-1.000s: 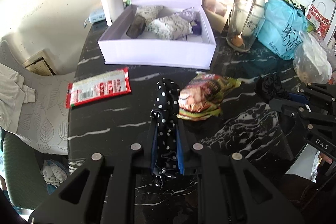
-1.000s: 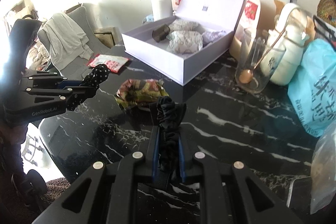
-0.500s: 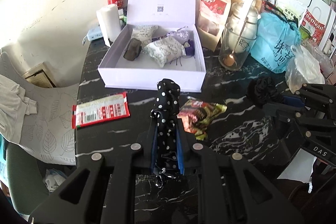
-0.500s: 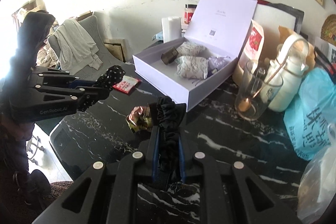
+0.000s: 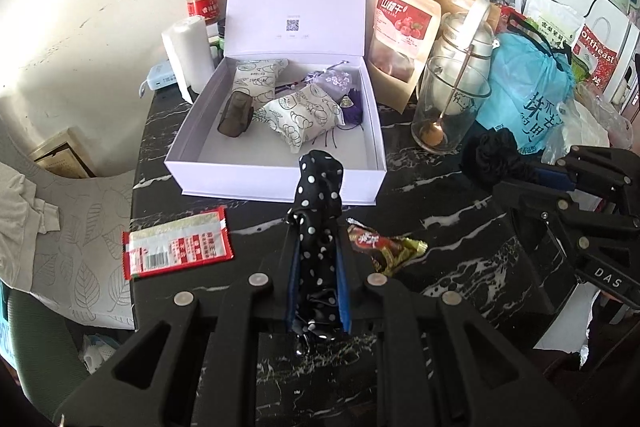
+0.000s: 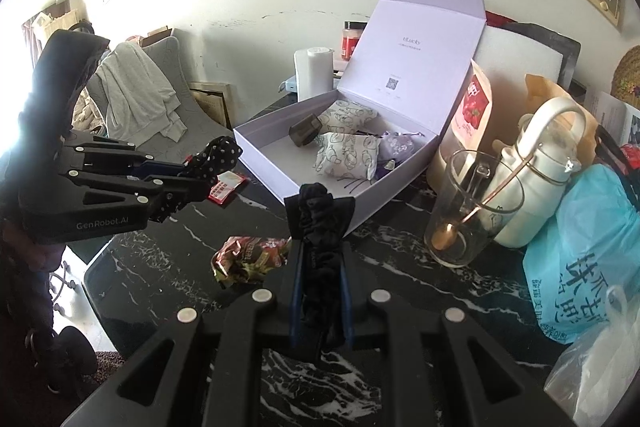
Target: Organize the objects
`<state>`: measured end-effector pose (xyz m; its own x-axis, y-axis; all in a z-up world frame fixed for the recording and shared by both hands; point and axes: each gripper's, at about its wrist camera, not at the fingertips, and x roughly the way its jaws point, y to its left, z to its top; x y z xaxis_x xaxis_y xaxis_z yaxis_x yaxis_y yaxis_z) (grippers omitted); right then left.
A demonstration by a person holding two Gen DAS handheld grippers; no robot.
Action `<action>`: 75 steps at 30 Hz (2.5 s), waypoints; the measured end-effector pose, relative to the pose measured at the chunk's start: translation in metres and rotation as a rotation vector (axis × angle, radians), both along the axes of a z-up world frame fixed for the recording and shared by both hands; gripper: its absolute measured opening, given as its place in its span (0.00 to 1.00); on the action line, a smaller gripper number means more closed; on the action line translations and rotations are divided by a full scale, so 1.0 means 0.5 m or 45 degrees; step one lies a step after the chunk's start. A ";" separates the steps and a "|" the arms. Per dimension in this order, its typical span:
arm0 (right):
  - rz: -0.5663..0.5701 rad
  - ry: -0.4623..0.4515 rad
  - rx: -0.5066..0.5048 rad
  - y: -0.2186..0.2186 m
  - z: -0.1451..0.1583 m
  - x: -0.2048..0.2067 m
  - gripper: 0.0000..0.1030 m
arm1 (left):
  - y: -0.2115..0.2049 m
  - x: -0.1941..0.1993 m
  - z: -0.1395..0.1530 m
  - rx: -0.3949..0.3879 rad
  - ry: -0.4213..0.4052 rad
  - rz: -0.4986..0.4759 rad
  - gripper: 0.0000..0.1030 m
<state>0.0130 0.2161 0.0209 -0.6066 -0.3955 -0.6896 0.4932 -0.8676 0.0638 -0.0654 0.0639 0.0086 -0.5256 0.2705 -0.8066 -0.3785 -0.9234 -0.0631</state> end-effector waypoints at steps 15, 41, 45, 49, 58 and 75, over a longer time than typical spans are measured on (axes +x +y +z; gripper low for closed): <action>0.010 -0.014 -0.003 -0.026 0.001 -0.107 0.14 | 0.022 -0.120 -0.014 -0.005 -0.022 -0.043 0.14; 0.005 0.005 -0.072 -0.078 0.047 -0.299 0.14 | 0.029 -0.356 0.014 -0.033 0.021 -0.015 0.14; -0.028 0.015 -0.075 -0.076 0.056 -0.333 0.14 | 0.022 -0.386 0.030 -0.041 0.052 0.019 0.14; -0.036 0.000 -0.088 -0.079 0.056 -0.358 0.14 | 0.020 -0.421 0.035 -0.050 0.065 0.026 0.14; -0.043 -0.013 -0.019 -0.110 0.036 -0.413 0.14 | 0.023 -0.506 0.016 -0.082 0.090 0.060 0.14; -0.037 -0.119 -0.028 -0.145 -0.036 -0.508 0.14 | 0.022 -0.595 -0.091 -0.107 -0.019 0.023 0.15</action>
<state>-0.2411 0.1435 0.0029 -0.5515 -0.3942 -0.7352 0.4586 -0.8795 0.1276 -0.3631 0.0748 -0.0370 -0.5178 0.1921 -0.8336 -0.3613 -0.9324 0.0096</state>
